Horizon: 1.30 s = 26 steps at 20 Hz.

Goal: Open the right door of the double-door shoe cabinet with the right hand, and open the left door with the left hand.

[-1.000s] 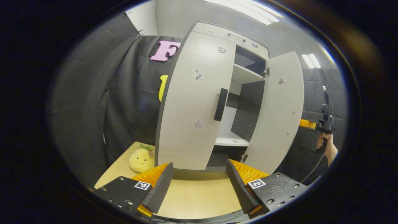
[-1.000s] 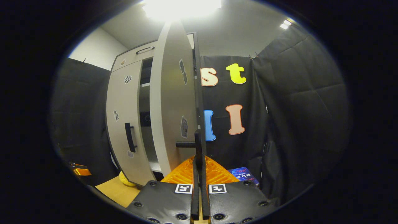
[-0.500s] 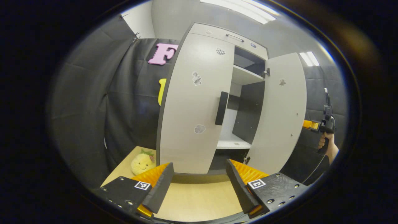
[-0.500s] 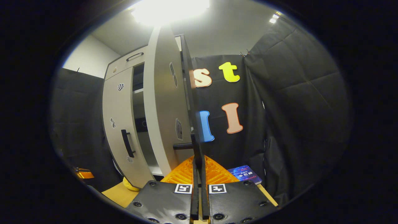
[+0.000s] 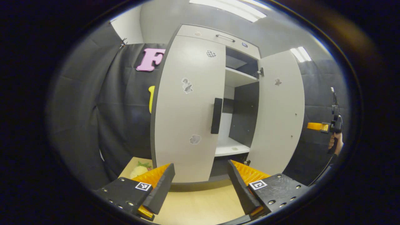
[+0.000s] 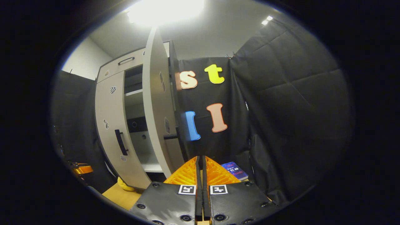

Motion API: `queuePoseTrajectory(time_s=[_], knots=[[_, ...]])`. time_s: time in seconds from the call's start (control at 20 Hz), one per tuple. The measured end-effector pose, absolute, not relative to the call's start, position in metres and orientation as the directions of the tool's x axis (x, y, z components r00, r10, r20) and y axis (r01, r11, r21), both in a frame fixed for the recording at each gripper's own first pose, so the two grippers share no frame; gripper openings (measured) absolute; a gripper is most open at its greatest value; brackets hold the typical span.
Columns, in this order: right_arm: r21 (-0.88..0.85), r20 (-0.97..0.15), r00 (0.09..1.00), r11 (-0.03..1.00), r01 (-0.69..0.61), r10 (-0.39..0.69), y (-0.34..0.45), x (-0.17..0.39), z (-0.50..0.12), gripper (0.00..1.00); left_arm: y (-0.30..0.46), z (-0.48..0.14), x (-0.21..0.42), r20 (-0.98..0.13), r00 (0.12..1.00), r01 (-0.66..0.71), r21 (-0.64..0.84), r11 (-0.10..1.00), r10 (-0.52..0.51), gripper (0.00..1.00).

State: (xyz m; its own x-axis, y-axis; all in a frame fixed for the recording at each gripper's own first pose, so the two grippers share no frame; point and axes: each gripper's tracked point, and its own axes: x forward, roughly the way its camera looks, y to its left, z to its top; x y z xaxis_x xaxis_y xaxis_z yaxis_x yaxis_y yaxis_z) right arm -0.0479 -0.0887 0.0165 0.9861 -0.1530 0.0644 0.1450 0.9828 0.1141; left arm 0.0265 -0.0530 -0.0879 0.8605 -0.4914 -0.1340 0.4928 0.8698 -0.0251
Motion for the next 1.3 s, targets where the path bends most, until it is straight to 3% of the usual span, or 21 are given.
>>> queuePoseTrajectory(time_s=[0.1,0.35,0.7,0.9,1.1,1.15,1.25,1.3], knots=[[0.084,0.079,0.97,0.971,0.222,-0.228,-0.117,-0.052,0.02,0.03,-0.062,-0.075,0.039,-0.112,0.865,0.493,0.008,0.87,-0.489,0.98],[0.079,0.035,0.921,0.92,0.383,-0.387,-0.179,-0.049,0.013,0.98,-0.101,-0.051,0.076,-0.069,0.874,0.485,0.03,0.874,-0.482,0.98],[-0.005,0.049,0.906,0.907,0.42,-0.419,-0.238,-0.003,0.021,0.98,-0.171,-0.017,0.127,-0.012,0.897,0.443,0.045,0.896,-0.443,0.98],[-0.016,0.075,0.918,0.92,0.391,-0.389,-0.254,0.03,0.024,0.98,-0.193,0.005,0.158,0.037,0.927,0.369,0.081,0.926,-0.372,0.97],[-0.028,0.033,0.948,0.948,0.318,-0.317,-0.264,0.064,0.012,0.98,-0.205,0.006,0.189,0.045,0.956,0.284,0.098,0.954,-0.29,0.96],[-0.016,0.021,0.952,0.952,0.307,-0.307,-0.267,0.071,0.008,0.98,-0.207,0.005,0.195,0.049,0.959,0.273,0.089,0.958,-0.278,0.94],[0.024,0.01,0.96,0.96,0.28,-0.281,-0.268,0.085,0.003,0.98,-0.212,0.0,0.205,0.032,0.962,0.268,0.071,0.961,-0.271,0.77],[0.04,0.001,0.964,0.963,0.266,-0.266,-0.268,0.092,-0.002,0.98,-0.213,-0.002,0.208,0.025,0.965,0.259,0.074,0.963,-0.261,0.77]])
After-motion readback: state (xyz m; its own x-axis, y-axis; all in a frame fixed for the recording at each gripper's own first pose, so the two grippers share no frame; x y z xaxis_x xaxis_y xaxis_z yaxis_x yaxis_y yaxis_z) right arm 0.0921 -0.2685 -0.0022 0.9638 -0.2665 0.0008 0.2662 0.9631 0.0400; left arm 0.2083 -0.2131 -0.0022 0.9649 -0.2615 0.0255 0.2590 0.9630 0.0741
